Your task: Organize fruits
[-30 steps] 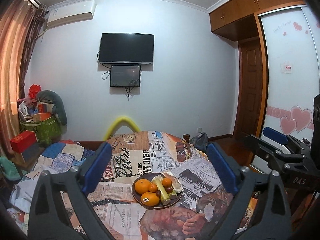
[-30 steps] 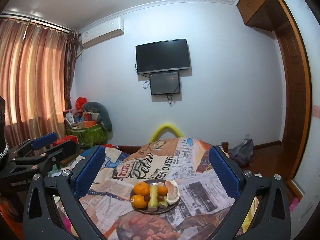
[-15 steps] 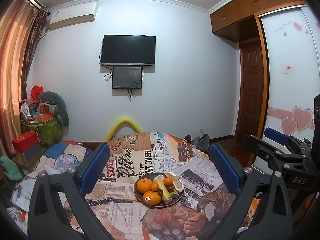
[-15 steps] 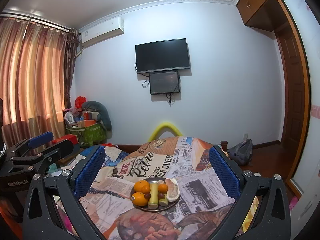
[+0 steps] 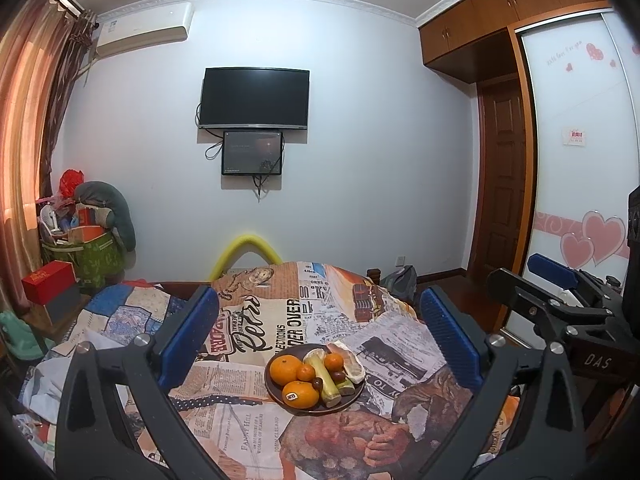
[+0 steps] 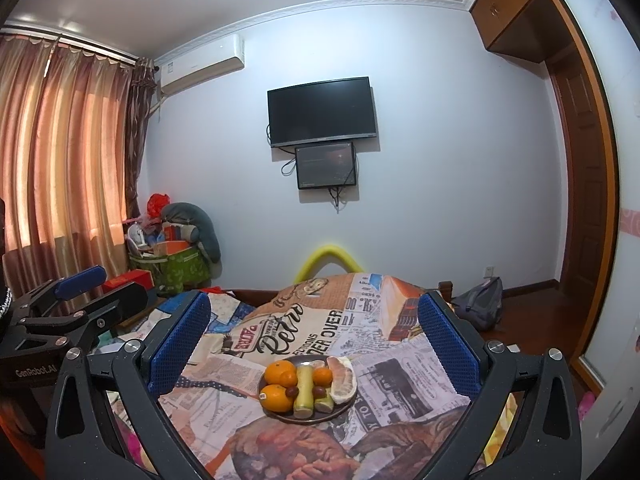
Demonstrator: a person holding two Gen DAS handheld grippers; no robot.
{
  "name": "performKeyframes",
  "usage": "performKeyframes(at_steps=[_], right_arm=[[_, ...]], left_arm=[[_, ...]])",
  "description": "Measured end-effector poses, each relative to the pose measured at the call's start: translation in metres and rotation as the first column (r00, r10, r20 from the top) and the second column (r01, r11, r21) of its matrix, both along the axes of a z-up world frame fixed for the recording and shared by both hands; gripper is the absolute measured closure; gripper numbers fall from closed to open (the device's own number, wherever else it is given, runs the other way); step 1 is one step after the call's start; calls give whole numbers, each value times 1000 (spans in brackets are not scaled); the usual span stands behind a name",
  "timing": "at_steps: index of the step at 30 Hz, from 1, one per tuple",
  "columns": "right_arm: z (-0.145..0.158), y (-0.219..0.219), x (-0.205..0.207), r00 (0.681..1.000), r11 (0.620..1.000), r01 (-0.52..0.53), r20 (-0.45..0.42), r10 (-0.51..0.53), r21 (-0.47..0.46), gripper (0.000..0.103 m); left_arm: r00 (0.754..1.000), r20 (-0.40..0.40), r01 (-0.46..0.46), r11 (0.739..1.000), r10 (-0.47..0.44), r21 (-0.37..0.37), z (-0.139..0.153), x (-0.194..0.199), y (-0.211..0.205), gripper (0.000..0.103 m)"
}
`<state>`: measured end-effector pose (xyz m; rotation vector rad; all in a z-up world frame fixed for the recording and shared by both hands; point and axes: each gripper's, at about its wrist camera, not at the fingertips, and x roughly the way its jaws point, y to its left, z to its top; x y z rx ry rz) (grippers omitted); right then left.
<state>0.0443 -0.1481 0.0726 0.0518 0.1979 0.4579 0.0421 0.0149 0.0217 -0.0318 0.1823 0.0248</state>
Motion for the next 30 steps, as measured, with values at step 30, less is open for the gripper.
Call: performKeyframes(at_steps=[30], right_arm=[[1,-1,1,1000,1000,11,7,-10,-7,0]], left_arm=[[1000,-11,14,1000,-14,-7,-1,2,2,0]])
